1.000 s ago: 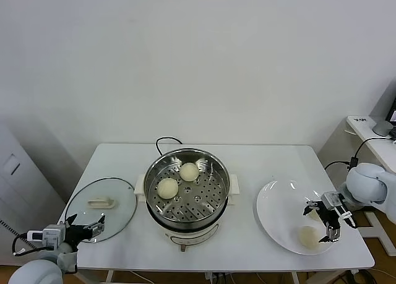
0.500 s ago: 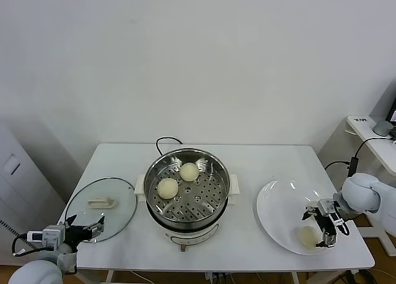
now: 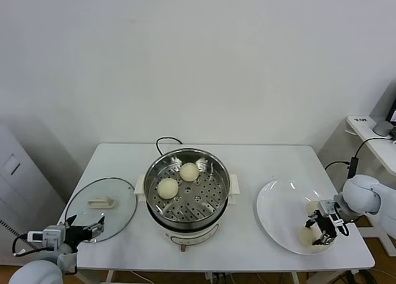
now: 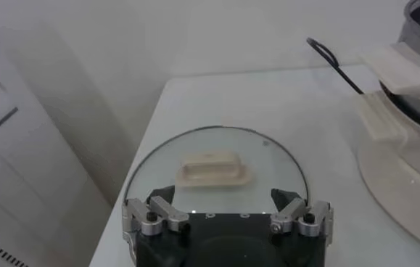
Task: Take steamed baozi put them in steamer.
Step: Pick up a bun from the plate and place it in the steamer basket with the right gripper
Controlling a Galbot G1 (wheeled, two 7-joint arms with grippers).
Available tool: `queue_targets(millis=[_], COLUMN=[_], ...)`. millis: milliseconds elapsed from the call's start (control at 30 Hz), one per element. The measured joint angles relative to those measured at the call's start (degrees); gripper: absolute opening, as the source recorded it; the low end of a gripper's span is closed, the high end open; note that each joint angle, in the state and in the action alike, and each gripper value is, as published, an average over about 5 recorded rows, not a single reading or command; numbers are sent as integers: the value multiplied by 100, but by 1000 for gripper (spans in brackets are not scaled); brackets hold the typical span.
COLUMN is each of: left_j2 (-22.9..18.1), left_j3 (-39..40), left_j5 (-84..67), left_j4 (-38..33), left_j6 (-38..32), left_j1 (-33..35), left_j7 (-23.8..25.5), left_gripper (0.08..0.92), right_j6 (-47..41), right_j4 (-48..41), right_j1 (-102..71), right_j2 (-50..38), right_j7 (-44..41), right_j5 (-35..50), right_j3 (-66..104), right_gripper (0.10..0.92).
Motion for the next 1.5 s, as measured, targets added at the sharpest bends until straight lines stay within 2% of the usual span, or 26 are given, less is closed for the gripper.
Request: queue_targets(millis=[400,767,1200,1500], left_j2=[57,99,85,28], left_j3=[43,92,92,90], left_j5=[3,2,-4,-4], left_j4=[5,-2,9,14], left_j6=[-3,-43,-70,-80], left_j1=[-41,-92,-114,-108], left_j7=[-1,1,-5,-12], left_gripper=[823,823,823,823], right_j6=[205,977,2436,3258], right_j4=[524,662,759,822], right_j1=[2748,4358,4510,4186], right_j2=[184,1417,3214,4002], right_j7=[-235,-109,139,76], right_j5=[695,1124,435,-283], right_j3=[-1725,-2167,-2007,-1960], right_gripper=[518,518,518,518])
